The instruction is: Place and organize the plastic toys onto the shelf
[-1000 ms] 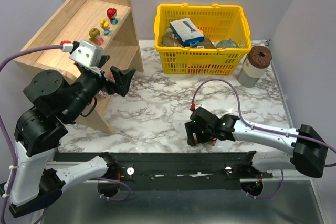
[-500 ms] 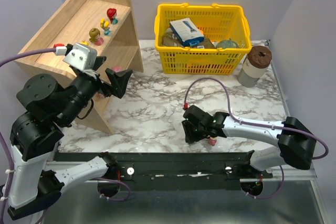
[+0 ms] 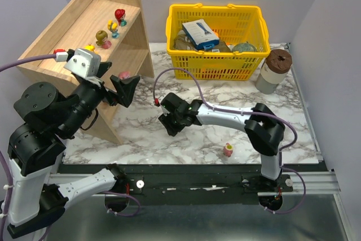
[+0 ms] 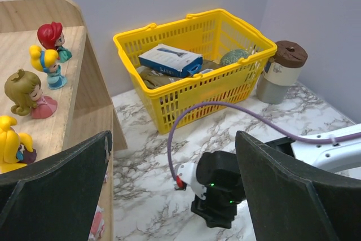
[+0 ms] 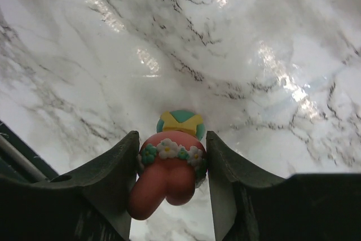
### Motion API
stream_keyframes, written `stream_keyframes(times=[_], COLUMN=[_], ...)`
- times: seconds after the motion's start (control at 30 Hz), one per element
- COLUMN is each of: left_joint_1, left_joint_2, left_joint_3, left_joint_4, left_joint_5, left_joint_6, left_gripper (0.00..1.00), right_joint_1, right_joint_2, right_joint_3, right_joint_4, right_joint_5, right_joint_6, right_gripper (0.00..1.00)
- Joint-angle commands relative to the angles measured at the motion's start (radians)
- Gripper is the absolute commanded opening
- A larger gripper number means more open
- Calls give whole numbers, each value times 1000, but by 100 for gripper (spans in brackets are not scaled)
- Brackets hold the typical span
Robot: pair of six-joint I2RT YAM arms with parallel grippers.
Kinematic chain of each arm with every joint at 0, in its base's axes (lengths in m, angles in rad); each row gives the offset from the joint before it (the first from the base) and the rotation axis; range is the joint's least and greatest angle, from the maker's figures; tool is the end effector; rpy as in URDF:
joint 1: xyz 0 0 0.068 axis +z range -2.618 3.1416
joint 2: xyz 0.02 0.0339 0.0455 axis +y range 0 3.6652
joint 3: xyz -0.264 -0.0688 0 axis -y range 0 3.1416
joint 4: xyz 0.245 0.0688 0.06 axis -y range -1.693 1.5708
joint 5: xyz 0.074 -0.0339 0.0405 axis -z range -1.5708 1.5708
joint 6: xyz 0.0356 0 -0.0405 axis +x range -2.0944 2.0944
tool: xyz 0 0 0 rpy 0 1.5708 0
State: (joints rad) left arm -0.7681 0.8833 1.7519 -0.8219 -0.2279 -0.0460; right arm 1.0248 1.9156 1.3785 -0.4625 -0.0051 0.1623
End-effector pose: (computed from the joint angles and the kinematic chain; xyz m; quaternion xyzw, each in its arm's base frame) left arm 0.0584 -0.0453 0.5484 0.1654 0.6708 -0.2125 0.6911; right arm 0.2126 0.3502 0.1960 -0.4017 0.8713 0.1596 0.2322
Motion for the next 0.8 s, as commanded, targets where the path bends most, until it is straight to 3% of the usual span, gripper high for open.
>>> stream_keyframes(times=[0.0, 0.17, 0.3, 0.33, 0.37, 0.53, 0.77], left_joint_1=[-3, -4, -3, -3, -3, -3, -3], left_joint_2=[-10, -17, -18, -18, -18, -20, -15], left_joint_3=[14, 11, 11, 12, 11, 15, 26], left_joint_4=[-29, -33, -36, -37, -40, -45, -49], left_joint_5=[-19, -25, -39, -42, -48, -54, -59], left_joint_6=[-9, -8, -2, -2, -2, 3, -2], left_gripper=[99, 99, 99, 99, 99, 99, 99], right_joint_1=[4, 4, 4, 4, 3, 3, 4], right_joint_2=[79, 89, 65, 56, 43, -1, -88], right_joint_3=[85, 109, 94, 84, 74, 44, -108], right_joint_4=[-68, -70, -33, -15, 4, 87, 249], right_joint_5=[-39, -18, -35, -48, -50, -90, 11], right_joint_6=[-112, -130, -139, -142, -144, -141, -64], right_gripper=[22, 36, 69, 82, 85, 95, 96])
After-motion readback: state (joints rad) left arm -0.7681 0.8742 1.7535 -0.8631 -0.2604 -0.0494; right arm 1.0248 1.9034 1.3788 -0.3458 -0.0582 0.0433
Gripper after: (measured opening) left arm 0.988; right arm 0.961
